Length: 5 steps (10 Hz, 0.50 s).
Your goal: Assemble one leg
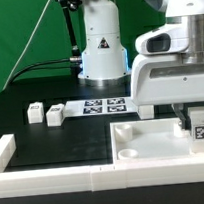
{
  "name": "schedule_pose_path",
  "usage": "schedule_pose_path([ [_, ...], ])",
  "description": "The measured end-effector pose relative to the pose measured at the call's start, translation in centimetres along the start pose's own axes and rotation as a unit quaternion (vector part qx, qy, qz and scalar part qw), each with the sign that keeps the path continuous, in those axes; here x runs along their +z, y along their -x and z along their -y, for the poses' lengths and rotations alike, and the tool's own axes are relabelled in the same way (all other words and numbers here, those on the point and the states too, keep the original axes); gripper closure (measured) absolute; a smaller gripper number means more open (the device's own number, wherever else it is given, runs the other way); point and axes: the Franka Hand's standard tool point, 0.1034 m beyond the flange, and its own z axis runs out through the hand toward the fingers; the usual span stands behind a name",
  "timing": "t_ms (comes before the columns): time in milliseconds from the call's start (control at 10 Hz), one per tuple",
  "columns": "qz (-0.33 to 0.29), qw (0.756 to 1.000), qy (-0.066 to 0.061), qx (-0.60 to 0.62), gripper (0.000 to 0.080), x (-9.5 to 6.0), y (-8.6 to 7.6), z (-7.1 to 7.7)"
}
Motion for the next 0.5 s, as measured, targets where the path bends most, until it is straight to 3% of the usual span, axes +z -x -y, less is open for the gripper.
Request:
schedule_pose_path([
  [500, -0.008, 0.965, 0.023, 0.261, 0.0497, -0.1, -0.2, -2.4],
])
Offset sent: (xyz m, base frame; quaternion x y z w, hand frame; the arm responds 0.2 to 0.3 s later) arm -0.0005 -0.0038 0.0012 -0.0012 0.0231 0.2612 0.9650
